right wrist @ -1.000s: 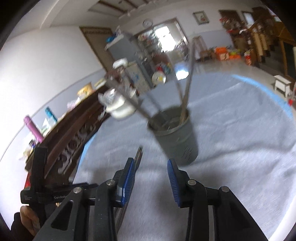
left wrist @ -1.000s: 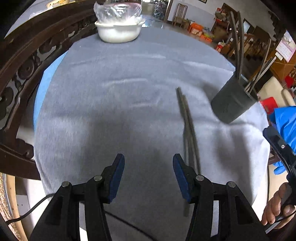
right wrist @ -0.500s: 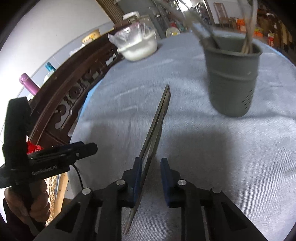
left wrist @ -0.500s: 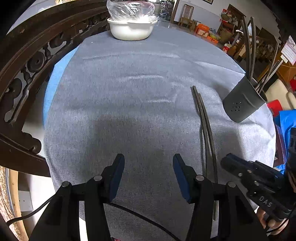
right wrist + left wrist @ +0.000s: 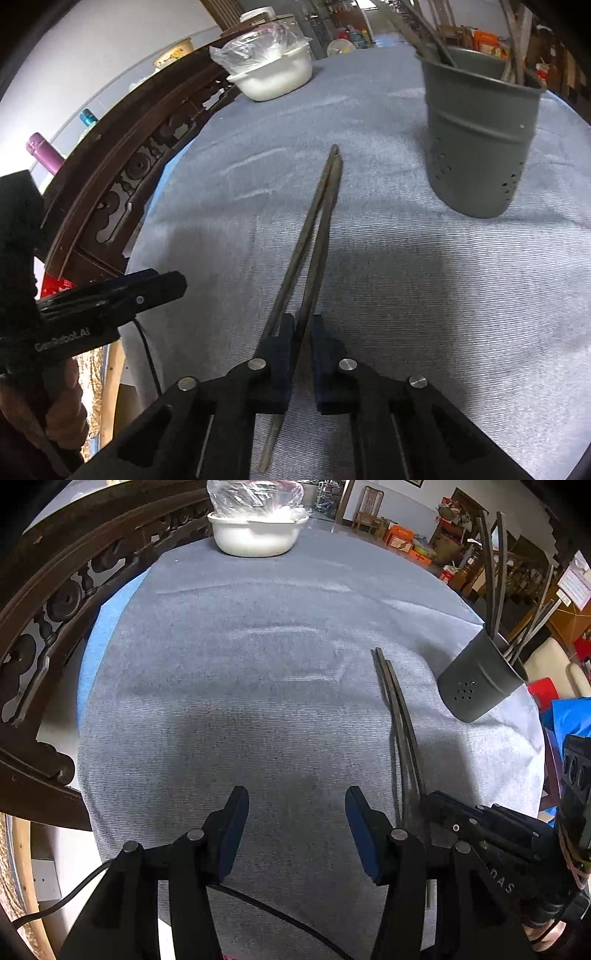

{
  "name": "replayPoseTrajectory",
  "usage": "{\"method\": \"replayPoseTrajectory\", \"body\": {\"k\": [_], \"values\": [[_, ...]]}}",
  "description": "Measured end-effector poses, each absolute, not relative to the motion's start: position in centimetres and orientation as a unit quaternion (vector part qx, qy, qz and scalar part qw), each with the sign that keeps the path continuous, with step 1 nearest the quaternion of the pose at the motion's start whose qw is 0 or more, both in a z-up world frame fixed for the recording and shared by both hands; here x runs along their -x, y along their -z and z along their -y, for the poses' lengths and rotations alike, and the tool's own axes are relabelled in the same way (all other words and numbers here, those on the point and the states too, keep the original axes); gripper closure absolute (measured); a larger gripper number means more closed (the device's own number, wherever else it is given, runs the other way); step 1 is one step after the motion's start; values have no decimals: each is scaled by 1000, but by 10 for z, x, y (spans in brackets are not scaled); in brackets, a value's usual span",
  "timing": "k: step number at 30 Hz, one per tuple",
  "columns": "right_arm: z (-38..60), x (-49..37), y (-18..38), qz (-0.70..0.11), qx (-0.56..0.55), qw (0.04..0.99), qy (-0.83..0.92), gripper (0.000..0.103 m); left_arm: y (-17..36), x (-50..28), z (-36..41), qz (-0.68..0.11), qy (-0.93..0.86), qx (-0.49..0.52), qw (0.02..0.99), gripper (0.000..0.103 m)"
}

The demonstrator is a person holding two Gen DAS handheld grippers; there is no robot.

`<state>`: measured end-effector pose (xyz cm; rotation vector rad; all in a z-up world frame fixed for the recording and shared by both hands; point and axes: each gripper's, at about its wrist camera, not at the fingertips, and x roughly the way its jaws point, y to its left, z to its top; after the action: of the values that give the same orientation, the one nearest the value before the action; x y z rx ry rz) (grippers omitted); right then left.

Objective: Organize utensils

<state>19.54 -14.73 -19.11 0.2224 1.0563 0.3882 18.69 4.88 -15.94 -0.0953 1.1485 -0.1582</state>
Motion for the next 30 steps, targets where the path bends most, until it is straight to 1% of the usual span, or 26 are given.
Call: {"method": "replayPoseTrajectory", "body": {"k": [11,17,18,23,26,30], "values": [[187,-194,192,-500,-133,848,-115,94,161,-183,-15,-555,119,27,823,48],[203,-187,198,-512,-170,831,-137,94,168,-185,-1,-570,135,20,810,48],[205,-185,200,-515,-172,828,-137,96,169,-186,1,-572,137,19,809,48],[212,-177,204,-514,-186,824,-150,96,175,-193,14,-584,149,17,798,48],[220,-176,207,-515,-213,815,-156,96,181,-197,21,-592,155,16,790,48],[228,-176,212,-514,-244,805,-166,96,184,-198,31,-591,162,6,790,61]]}}
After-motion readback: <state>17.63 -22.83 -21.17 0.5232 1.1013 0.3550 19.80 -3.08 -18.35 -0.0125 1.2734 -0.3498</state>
